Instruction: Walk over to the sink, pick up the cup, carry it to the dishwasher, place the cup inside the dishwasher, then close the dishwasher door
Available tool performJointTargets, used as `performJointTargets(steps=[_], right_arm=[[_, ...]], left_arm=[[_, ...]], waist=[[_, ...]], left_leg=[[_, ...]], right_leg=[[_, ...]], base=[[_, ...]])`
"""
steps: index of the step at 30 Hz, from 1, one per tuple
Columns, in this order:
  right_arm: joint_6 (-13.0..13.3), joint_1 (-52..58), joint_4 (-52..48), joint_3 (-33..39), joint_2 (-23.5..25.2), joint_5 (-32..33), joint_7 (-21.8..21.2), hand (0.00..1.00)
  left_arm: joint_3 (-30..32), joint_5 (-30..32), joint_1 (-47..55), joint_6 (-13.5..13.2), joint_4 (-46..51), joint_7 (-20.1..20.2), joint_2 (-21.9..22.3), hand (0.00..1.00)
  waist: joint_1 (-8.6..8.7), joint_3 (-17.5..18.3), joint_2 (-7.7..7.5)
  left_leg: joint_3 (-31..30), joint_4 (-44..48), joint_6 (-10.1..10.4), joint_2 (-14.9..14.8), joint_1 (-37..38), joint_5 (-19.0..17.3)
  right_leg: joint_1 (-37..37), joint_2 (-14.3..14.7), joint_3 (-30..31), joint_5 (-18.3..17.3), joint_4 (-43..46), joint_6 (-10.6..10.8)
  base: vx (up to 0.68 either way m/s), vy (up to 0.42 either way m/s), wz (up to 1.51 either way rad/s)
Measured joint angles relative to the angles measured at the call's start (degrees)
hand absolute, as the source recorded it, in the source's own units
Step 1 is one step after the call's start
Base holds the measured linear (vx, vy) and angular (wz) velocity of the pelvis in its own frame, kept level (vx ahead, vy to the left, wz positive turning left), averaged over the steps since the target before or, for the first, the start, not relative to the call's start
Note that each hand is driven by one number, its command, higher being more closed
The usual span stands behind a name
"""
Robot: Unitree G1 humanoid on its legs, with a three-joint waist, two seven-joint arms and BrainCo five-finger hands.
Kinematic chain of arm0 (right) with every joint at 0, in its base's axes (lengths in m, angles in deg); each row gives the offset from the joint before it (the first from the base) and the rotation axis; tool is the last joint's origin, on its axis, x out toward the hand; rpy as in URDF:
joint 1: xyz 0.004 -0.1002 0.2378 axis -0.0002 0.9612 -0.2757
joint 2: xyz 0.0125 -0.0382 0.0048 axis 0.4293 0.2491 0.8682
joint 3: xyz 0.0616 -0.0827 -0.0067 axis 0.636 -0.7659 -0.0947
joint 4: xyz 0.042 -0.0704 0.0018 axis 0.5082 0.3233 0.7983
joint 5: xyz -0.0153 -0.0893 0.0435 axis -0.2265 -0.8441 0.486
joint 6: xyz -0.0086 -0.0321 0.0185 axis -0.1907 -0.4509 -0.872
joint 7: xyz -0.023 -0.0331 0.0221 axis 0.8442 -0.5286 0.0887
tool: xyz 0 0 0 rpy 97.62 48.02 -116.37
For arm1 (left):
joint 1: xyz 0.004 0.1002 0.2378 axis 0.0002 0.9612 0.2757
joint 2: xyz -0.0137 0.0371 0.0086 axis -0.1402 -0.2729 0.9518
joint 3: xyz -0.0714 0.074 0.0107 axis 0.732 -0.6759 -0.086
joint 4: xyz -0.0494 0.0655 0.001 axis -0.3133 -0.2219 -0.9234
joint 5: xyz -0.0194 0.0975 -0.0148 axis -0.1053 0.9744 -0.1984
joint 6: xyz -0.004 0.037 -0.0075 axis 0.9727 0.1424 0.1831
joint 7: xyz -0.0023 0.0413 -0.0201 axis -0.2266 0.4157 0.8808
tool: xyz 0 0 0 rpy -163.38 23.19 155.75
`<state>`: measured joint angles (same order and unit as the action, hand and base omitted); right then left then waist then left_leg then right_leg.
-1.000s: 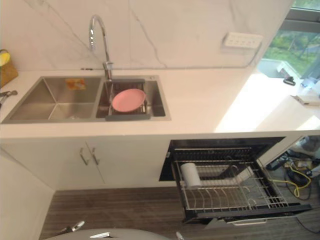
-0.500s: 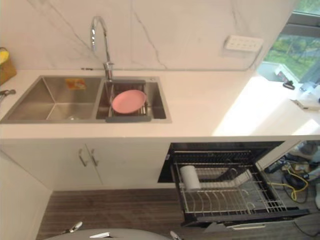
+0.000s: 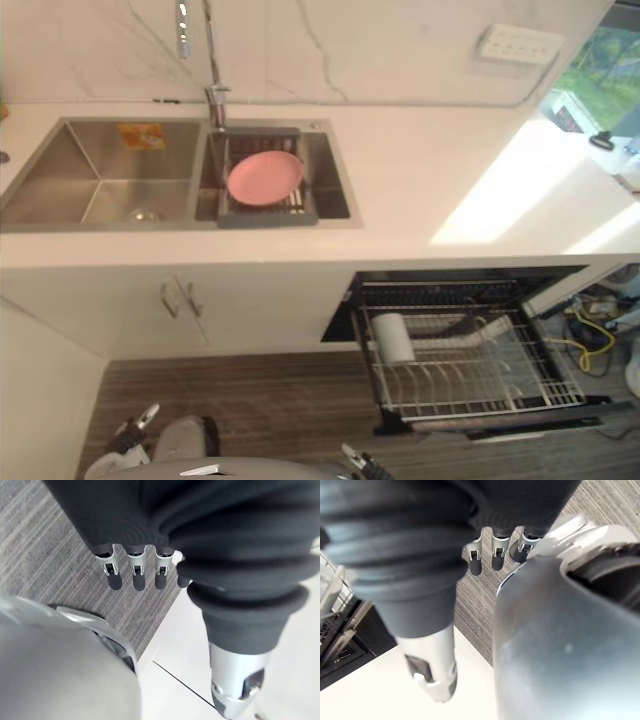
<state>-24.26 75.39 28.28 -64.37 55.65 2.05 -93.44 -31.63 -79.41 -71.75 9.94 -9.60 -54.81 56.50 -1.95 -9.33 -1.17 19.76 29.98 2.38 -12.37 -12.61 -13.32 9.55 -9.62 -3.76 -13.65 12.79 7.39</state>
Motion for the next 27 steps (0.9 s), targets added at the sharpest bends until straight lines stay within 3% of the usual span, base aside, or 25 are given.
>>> performJointTargets(steps=[1, 2, 4, 6, 7, 8, 9, 10, 11, 12, 13, 15, 17, 18, 19, 21, 22, 27], right_arm=[[-0.2, 0.1, -0.6, 0.0, 0.5, 0.0, -0.1, 0.00], [-0.4, 0.1, -0.4, 0.3, 1.5, -0.4, 0.3, 0.00], [-0.2, 0.7, -0.4, 2.0, 3.1, -0.3, 0.3, 0.00], [0.6, 1.3, -0.3, 2.8, 3.7, -0.3, 0.3, 0.00], [1.8, 2.6, 0.4, 3.4, 4.0, -0.3, 0.1, 0.00], [3.3, 2.8, 1.1, 4.0, 4.1, -0.2, 0.0, 0.00], [4.1, 2.8, 1.1, 4.2, 3.9, -0.2, 0.0, 0.00], [5.9, 2.8, 0.9, 4.8, 3.6, -0.2, 0.1, 0.00], [7.2, 2.7, 1.3, 4.7, 3.4, -0.2, 0.0, 0.00], [7.5, 2.5, 1.8, 4.3, 3.2, -0.3, 0.1, 0.00], [8.4, 2.3, 2.0, 2.8, 3.1, -0.8, 0.1, 0.00], [9.6, 1.9, 2.1, 1.7, 3.2, -1.1, -0.1, 0.00], [10.6, 1.7, 1.7, -0.4, 2.9, -1.1, -0.2, 0.00], [11.4, 2.2, 1.7, -2.4, 3.1, -1.1, -0.2, 0.00], [12.2, 2.7, 1.7, -3.1, 3.1, -1.1, -0.2, 0.00], [14.4, 2.5, 1.9, -1.8, 1.8, 0.2, 0.2, 0.00], [14.6, 2.3, 1.7, -1.6, 1.5, 0.4, 0.3, 0.00], [15.5, 2.4, 1.7, -2.1, 1.3, 0.6, 0.6, 0.00]], left_arm=[[0.1, 0.3, 0.4, -0.7, -0.2, 0.0, 0.0, 0.00], [0.5, 1.1, 1.5, -1.5, -0.2, 0.1, 0.2, 0.00], [1.0, 2.6, 2.5, -1.8, -0.1, 0.3, -0.2, 0.00], [0.9, 4.5, 2.3, -1.7, -0.3, 0.6, -0.7, 0.00], [0.7, 6.2, 1.9, -1.3, -1.8, 1.3, -1.5, 0.00], [0.2, 7.0, 1.6, -0.7, -3.5, 1.6, -1.9, 0.00], [-0.2, 7.1, 1.6, -0.3, -4.0, 1.7, -2.0, 0.00], [-2.3, 7.6, 1.7, 0.2, -4.2, 2.0, -2.4, 0.00], [-4.3, 7.7, 1.5, 0.5, -4.1, 2.6, -3.2, 0.00], [-5.0, 7.7, 1.1, 0.6, -4.1, 2.7, -3.6, 0.00], [-6.4, 7.6, 0.1, 0.9, -4.1, 2.7, -4.0, 0.00], [-8.1, 7.6, -1.2, 1.1, -4.1, 2.8, -3.8, 0.00], [-8.1, 7.5, -2.6, 1.4, -4.2, 2.8, -3.3, 0.00], [-8.0, 7.5, -2.7, 1.8, -4.1, 2.3, -3.6, 0.00], [-6.4, 7.1, -2.9, 2.6, -5.1, 1.4, -3.4, 0.00], [-5.8, 7.8, -2.9, 2.5, -5.3, 1.8, -2.0, 0.00], [-5.7, 7.9, -2.8, 2.3, -5.1, 1.7, -1.7, 0.00], [-5.8, 10.0, -1.9, 2.2, -3.5, 1.8, -1.5, 0.00]], waist=[[-0.52, -0.4, 0.32], [-1.86, 0.1, -0.85], [-1.94, 0.9, -1.97], [-1.22, 1.6, -2.39], [-0.29, 3.6, -2.63], [0.22, 5.2, -2.49], [0.31, 5.6, -2.15], [0.83, 5.5, -1.70], [1.96, 5.7, -1.19], [2.54, 5.5, -1.48], [3.60, 5.6, -1.40], [5.09, 5.5, -0.63], [5.31, 4.4, -0.62], [5.21, 4.3, -1.68], [5.37, 3.6, -2.56], [5.00, 1.1, 1.23], [4.91, 0.8, 1.79], [3.66, 1.5, 1.78]], left_leg=[[1.1, 0.4, 0.0, -0.4, 0.6, -0.6], [3.2, 1.0, -0.5, -0.5, 1.7, -2.0], [5.9, 1.6, -0.7, -0.8, 2.9, -3.9], [7.1, 1.7, -0.3, -0.1, 5.3, -5.4], [6.0, 0.4, -0.1, 2.4, 6.3, -6.1], [3.8, -3.0, 0.1, 5.8, 8.0, -6.2], [2.9, -4.9, 0.1, 7.4, 9.3, -6.2], [2.1, -9.0, -1.2, 9.4, 12.4, -5.4], [2.7, -11.9, -1.7, 10.4, 16.0, -5.2], [3.0, -13.0, -1.9, 10.7, 17.6, -5.0], [3.8, -15.0, -2.6, 10.8, 20.1, -4.4], [4.5, -15.3, -2.2, 8.9, 22.2, -3.9], [4.0, -13.8, -2.1, 7.0, 23.0, -3.9], [3.2, -13.8, -1.2, 7.8, 23.9, -4.3], [1.3, -13.0, 0.0, 8.5, 25.2, -5.4], [-3.9, -16.4, 0.1, 6.7, 25.6, -6.1], [-3.9, -17.5, 0.2, 6.5, 25.3, -5.6], [-2.7, -20.8, 0.3, 6.0, 25.7, -4.5]], right_leg=[[-0.8, 0.7, 0.9, -0.2, 2.9, -0.8], [-1.3, 0.7, 1.7, -0.3, 4.5, -1.8], [-1.3, -0.1, 3.1, 0.0, 4.6, -1.6], [-1.3, -0.8, 3.1, 0.3, 5.9, -1.1], [-2.2, -1.6, 3.7, 0.5, 7.5, -1.0], [-5.7, -2.7, 5.2, 1.0, 13.3, -1.9], [-7.9, -3.0, 5.8, 2.0, 17.5, -3.1], [-12.1, -3.5, 5.9, 5.8, 25.9, -4.2], [-15.4, -4.3, 5.0, 6.5, 33.8, -4.1], [-16.6, -4.2, 4.3, 5.2, 36.9, -4.0], [-18.8, -3.4, 0.9, 1.1, 39.8, -4.4], [-22.8, 0.8, -6.7, -4.4, 35.6, -6.2], [-24.6, 4.9, -11.6, -3.8, 25.8, -8.6], [-23.5, 7.1, -12.9, 4.2, 12.5, -9.5], [-22.7, 7.3, -12.9, 12.0, 8.5, -13.4], [-18.3, 10.9, -12.0, 14.0, 2.0, -13.2], [-17.7, 11.6, -11.9, 14.5, 0.4, -13.0], [-12.7, 14.4, -10.7, 20.2, -11.9, -11.8]], base=[[0.16, 0.286, -0.65], [0.11, 0.198, -0.72], [0.15, 0.178, -0.65], [0.21, 0.161, -0.45], [0.28, 0.182, -0.46], [0.26, 0.186, -0.57], [0.20, 0.190, -0.83], [0.19, 0.185, -0.79], [0.20, 0.155, -0.64], [0.26, 0.077, -0.31], [0.23, 0.007, -0.16], [0.10, -0.223, -0.27], [-0.17, -0.324, -0.38], [-0.14, -0.277, -0.29], [0.01, -0.237, -0.23], [0.13, -0.134, -0.16], [-0.01, -0.059, -0.22], [0.01, 0.005, -0.08]])
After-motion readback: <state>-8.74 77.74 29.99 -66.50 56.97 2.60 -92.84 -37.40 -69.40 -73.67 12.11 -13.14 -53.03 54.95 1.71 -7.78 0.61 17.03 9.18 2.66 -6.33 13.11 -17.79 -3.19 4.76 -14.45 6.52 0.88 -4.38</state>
